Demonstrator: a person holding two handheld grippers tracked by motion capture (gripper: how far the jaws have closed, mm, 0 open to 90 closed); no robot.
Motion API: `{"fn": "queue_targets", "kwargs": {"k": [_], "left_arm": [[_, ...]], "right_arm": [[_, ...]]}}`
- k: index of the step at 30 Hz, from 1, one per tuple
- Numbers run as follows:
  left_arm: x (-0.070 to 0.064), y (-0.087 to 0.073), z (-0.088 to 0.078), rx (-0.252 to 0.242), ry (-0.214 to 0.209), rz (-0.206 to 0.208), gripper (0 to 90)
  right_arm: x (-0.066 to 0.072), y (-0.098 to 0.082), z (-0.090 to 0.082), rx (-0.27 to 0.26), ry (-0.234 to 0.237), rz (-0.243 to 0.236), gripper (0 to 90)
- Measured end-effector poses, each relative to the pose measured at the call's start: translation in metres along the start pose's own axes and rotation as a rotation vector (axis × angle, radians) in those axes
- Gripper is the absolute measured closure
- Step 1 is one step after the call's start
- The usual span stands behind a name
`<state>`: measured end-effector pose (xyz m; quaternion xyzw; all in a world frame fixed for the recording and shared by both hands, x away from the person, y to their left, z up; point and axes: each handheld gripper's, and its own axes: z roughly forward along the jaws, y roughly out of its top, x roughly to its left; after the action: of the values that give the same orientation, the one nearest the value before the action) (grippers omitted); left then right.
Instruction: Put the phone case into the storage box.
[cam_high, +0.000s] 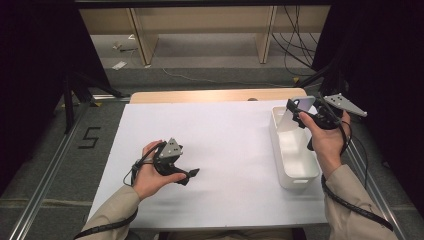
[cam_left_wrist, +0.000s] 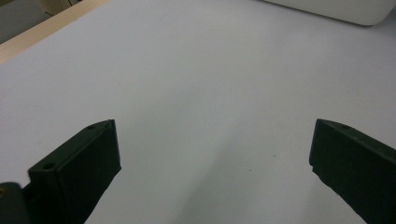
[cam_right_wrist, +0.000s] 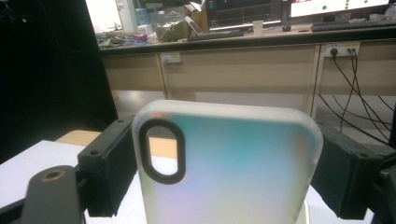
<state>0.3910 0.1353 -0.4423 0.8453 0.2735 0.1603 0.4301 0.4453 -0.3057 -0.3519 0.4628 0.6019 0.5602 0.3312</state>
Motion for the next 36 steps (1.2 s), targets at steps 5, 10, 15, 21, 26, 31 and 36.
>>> {"fn": "queue_targets", "kwargs": {"k": [5, 10, 15, 21, 26, 31, 36], "left_arm": [[0.0000, 0.0002, -0.0003, 0.001, 0.001, 0.000, 1.2], [0.0001, 0.0000, -0.0001, 0.000, 0.001, 0.000, 1.2], [0.0001, 0.0002, -0.0003, 0.000, 0.001, -0.002, 1.4], [0.0001, 0.0002, -0.0003, -0.002, 0.002, -0.001, 1.5], [0.0000, 0.0003, -0.0003, -0.001, 0.002, -0.001, 1.5], [0.0001, 0.0002, -0.0003, -0.001, 0.002, 0.000, 1.5], [0.0001, 0.0003, -0.0003, -0.002, 0.002, -0.001, 1.4]], "right_arm": [[-0.0018, 0.0002, -0.0004, 0.000, -0.006, 0.002, 18.2], [-0.0032, -0.0001, -0.0004, 0.001, -0.009, 0.002, 18.2], [-0.0041, -0.0004, 0.0000, 0.002, -0.012, 0.002, 18.2], [-0.0056, -0.0005, 0.0001, 0.001, -0.016, 0.002, 18.2], [-0.0062, -0.0008, 0.0004, 0.003, -0.017, 0.005, 18.2], [-0.0076, -0.0009, 0.0003, 0.002, -0.023, 0.004, 18.2], [-0.0080, -0.0017, 0.0010, 0.005, -0.026, 0.003, 18.2]]}}
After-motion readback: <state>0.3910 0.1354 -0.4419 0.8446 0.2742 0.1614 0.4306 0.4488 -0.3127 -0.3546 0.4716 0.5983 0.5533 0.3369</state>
